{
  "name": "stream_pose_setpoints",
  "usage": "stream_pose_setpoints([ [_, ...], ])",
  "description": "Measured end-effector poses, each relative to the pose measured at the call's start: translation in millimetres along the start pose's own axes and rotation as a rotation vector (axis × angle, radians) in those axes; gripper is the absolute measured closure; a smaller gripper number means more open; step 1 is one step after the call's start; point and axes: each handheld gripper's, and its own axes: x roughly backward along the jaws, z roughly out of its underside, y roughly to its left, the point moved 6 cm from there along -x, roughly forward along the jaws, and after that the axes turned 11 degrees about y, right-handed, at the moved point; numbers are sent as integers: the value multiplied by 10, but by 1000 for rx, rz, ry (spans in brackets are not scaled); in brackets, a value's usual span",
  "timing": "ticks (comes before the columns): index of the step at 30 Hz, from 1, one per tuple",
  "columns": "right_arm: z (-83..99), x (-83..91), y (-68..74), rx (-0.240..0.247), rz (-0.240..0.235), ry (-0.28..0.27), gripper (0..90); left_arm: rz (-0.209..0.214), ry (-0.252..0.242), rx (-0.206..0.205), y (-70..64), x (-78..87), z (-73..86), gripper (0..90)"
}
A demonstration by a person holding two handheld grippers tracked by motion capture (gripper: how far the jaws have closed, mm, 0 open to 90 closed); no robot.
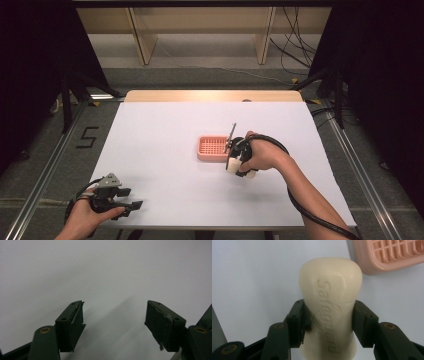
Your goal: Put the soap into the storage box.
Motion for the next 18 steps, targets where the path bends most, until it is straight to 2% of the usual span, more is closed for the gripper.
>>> stream_pose_setpoints([
  [2, -5, -3, -15, 21, -4, -3, 504, -14, 3, -2, 9, -3, 0, 303],
  [4, -3, 2, -15, 3, 0, 2, 504, -18, 3, -3, 12, -5, -1, 303],
  [6, -12, 2, -43, 31, 1, -13, 504, -16, 3, 3, 10, -9, -1, 303],
  [7, -13, 14, -33, 8, -1, -4, 504, -16, 3, 3, 10, -8, -1, 304],
  [9, -13, 18, -35, 8, -2, -4, 504, -16, 3, 3, 11, -9, 0, 303],
  [10, -12, 34, -33, -9, 0, 5, 504, -16, 4, 2, 11, -10, 0, 303],
  [16, -23, 31, -72, 13, 1, -6, 504, -11, -3, 2, 7, -10, -2, 303],
  [17, -22, 38, -63, -7, -2, 2, 504, -13, -2, -9, 11, -7, -2, 303],
  [18, -23, 40, -60, -14, -4, 7, 504, -8, -2, 1, 7, -12, 0, 303],
])
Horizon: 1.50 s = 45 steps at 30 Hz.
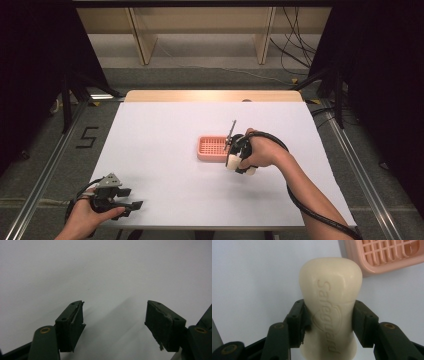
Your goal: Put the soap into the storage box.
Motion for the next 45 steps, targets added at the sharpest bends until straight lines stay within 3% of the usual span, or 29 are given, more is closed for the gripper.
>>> stream_pose_setpoints([
  [2, 1, 1, -1, -15, -4, 1, 504, 0, 0, -1, 0, -1, -1, 303],
  [5, -12, -8, -44, 22, 1, -9, 504, 9, 7, -2, -7, 2, 1, 303],
  [7, -14, 4, -36, -4, 3, -3, 504, 11, 6, -1, -8, 0, 1, 303],
  [10, -12, 6, -54, -7, 2, 3, 504, 1, 9, 0, 3, -1, 2, 303],
  [11, -20, -5, -84, 29, 7, -12, 504, 2, 9, 1, 3, -1, 1, 303],
  [15, -26, 12, -83, -5, 8, -1, 504, 1, 9, 1, 3, -1, 1, 303],
  [18, -38, 6, -124, 27, 13, -15, 504, 2, 10, 0, 5, -2, 3, 303],
  [21, -45, 24, -127, 4, 9, -7, 504, 2, 11, 0, 5, -1, 4, 303],
  [28, -61, 45, -156, 8, 16, 1, 504, 12, 8, 0, -2, 5, 4, 303],
  [32, -72, 47, -202, 35, 29, -5, 504, 10, 8, 0, -2, 10, 5, 303],
  [35, -83, 64, -198, 8, 24, 5, 504, 7, 7, -10, 3, 15, 4, 302],
  [36, -92, 54, -227, 39, 32, -12, 504, 7, 7, -9, 3, 15, 4, 303],
  [37, -99, 63, -208, 12, 28, -2, 504, 8, 7, -9, 3, 14, 4, 303],
  [40, -117, 56, -238, 40, 35, -14, 504, 8, 5, -6, 2, 15, 4, 303],
  [44, -146, 65, -248, 38, 35, -13, 504, 8, 6, -7, 4, 15, 5, 303],
  [45, -150, 75, -231, 17, 28, -4, 504, 8, 7, -7, 4, 15, 6, 303],
])
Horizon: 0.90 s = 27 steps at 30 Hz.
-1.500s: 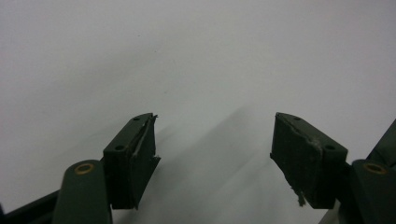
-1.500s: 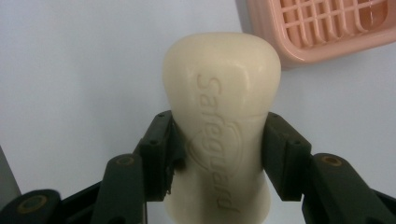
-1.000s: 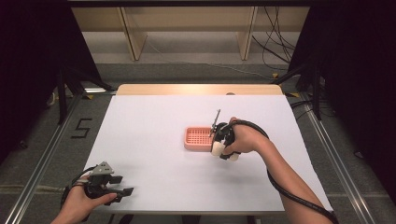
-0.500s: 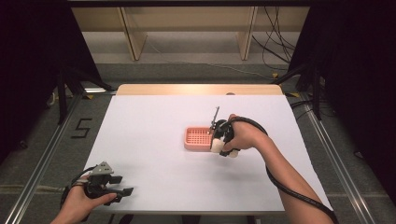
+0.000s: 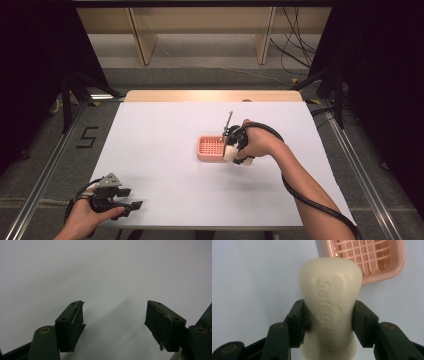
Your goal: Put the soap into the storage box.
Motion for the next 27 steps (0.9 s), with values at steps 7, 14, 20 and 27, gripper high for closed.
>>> stream_pose_setpoints([
  [7, -42, 9, -35, 11, 11, -3, 504, 2, -1, -3, 0, 0, -2, 302],
  [14, -78, -5, -52, 4, 2, -10, 504, 2, 3, -5, 0, 4, 0, 303],
  [20, -111, 16, -92, 19, 13, -12, 504, 2, -2, -4, 0, 1, -4, 303],
  [27, -165, 21, -112, 14, 14, -16, 504, -9, -2, 1, 7, 0, -4, 303],
])
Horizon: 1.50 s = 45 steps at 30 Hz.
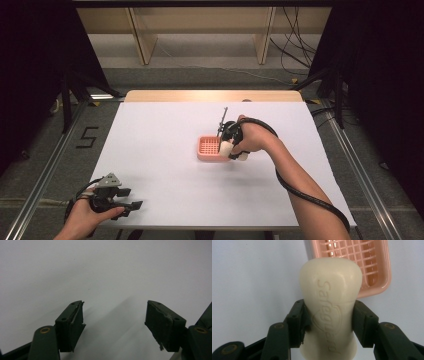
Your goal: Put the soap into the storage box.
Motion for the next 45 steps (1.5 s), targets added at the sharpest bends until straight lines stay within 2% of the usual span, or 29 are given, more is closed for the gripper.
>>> stream_pose_setpoints([
  [1, -4, 9, 16, -28, 7, 12, 504, 0, 0, 1, 0, 0, 0, 303],
  [2, -17, -3, -12, 13, 8, -1, 504, 0, 0, -1, 0, 0, 0, 303],
  [4, -28, 2, -8, 5, 5, 6, 504, 10, 0, -12, -4, 8, 3, 302],
  [5, -38, -6, -28, 25, 7, -5, 504, 10, -6, -4, -7, 5, -1, 302],
  [6, -44, -3, -28, 19, 11, -2, 504, 10, -4, -6, -5, 7, 1, 303],
  [7, -45, 4, -13, -10, 9, 3, 504, 10, -5, -8, -3, 8, 0, 302],
  [9, -54, 4, -20, -2, 5, 5, 504, 10, -4, -8, -4, 8, 0, 303],
  [10, -66, -8, -58, 42, 13, -14, 504, 10, -5, -6, -5, 7, 0, 302],
  [12, -70, 9, -37, 8, 13, 0, 504, 11, -5, -6, -6, 5, 0, 302],
  [13, -77, 4, -59, 27, 24, -7, 504, 10, -6, -4, -6, 5, -1, 303],
  [18, -104, 18, -78, 37, 22, -10, 504, 12, -13, -3, -2, 4, -3, 303],
  [19, -109, 20, -69, 18, 20, -9, 504, 12, -13, -3, -3, 3, -3, 302],
  [22, -132, 22, -87, 43, 26, -13, 504, 10, -9, -6, 0, 8, -5, 302],
  [24, -139, 26, -88, 36, 25, -17, 504, 0, -9, 8, 8, 5, -10, 303],
  [27, -153, 35, -93, 38, 25, -16, 503, 13, -11, -4, 2, 6, -16, 303],
  [29, -158, 42, -102, 41, 29, -20, 504, 4, -6, 2, 6, 3, -28, 303],
  [31, -153, 51, -95, 22, 24, -15, 504, 6, -10, -4, 3, 4, -48, 303],
  [32, -152, 54, -105, 30, 24, -16, 504, 18, -8, -15, -5, 7, -55, 303],
  [33, -155, 59, -124, 42, 32, -20, 504, 16, -9, -8, -10, 1, -60, 303],
  [35, -147, 61, -129, 26, 21, -20, 504, 22, -12, 1, -16, -19, -65, 303],
  [36, -144, 63, -141, 28, 26, -17, 504, 5, -2, -2, 7, -22, -60, 303],
  [38, -145, 59, -160, 44, 28, -18, 504, 22, -4, 5, -2, -18, -59, 303],
  [39, -139, 63, -155, 19, 21, -15, 504, 21, -7, 7, -2, -17, -61, 303],
  [40, -142, 63, -160, 14, 24, -19, 504, 20, -13, 8, -5, -16, -63, 303],
  [41, -150, 61, -184, 37, 35, -23, 504, 21, -12, 12, -9, -17, -62, 303],
  [42, -148, 61, -179, 21, 26, -23, 504, 3, -5, -2, 11, -14, -54, 303],
  [44, -161, 62, -187, 27, 27, -18, 504, 6, -5, -1, 7, -13, -42, 303],
  [45, -173, 54, -204, 47, 32, -24, 504, 5, -4, -1, 9, -10, -39, 303],
])
